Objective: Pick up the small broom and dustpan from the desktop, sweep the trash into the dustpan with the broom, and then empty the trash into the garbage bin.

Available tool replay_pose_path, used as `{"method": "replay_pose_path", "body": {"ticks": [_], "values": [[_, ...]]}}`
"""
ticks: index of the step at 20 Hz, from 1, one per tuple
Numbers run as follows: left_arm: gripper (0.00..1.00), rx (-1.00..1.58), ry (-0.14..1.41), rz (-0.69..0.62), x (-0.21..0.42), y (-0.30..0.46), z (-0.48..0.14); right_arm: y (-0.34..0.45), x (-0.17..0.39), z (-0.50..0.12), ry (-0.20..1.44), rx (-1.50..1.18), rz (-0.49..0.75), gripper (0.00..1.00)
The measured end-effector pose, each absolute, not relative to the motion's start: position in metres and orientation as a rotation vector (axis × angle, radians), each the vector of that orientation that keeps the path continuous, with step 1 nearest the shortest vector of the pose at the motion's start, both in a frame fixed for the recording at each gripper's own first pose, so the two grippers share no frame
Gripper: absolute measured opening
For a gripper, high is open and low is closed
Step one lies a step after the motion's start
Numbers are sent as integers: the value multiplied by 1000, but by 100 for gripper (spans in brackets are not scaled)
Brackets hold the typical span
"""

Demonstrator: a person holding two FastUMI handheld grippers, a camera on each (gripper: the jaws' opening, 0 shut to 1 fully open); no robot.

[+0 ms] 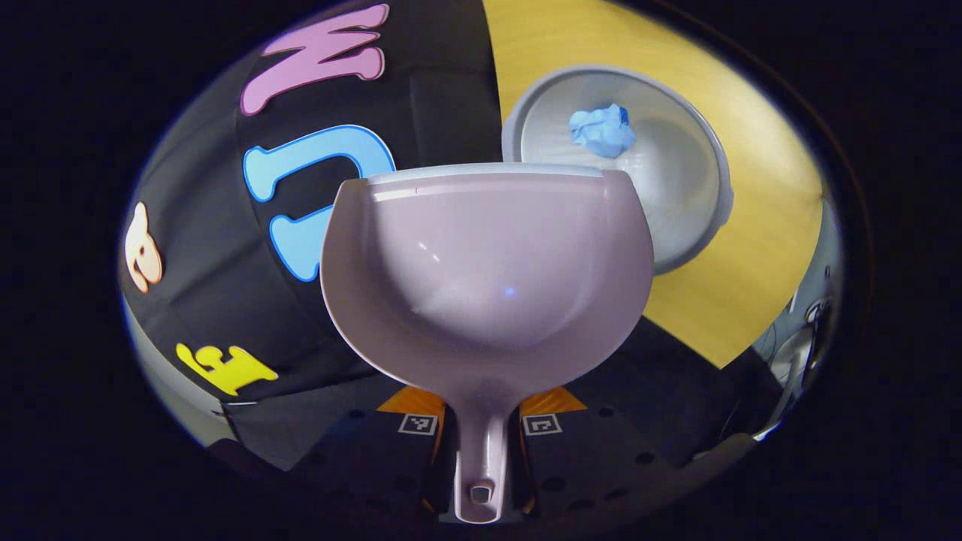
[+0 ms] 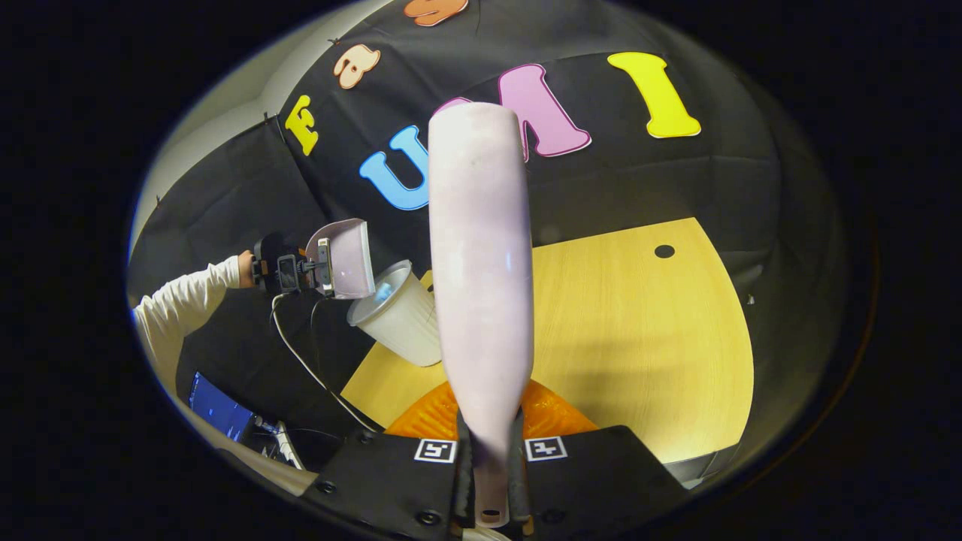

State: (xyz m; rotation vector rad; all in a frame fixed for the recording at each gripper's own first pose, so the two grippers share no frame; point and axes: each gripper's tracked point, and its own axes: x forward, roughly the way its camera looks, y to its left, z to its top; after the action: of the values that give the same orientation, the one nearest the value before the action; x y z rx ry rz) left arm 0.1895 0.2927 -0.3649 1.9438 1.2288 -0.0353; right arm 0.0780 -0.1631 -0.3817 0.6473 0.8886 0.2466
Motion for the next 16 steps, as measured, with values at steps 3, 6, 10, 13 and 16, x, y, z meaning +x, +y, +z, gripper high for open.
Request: {"method": "replay_pose_path", "body": {"ticks": [3,6,10,13,16], "values": [[27,2139,1091,-26,199,289,-359,-162,76,-384,901,644,250,18],[25,2222,922,17,200,275,-356,-159,72,-390,926,622,258,18],[25,1975,838,43,200,271,-368,-158,73,-388,932,611,261,18],[25,1733,712,96,204,252,-377,-162,84,-379,927,555,221,18],[25,1417,659,97,204,232,-401,-163,105,-360,878,515,185,19]]}}
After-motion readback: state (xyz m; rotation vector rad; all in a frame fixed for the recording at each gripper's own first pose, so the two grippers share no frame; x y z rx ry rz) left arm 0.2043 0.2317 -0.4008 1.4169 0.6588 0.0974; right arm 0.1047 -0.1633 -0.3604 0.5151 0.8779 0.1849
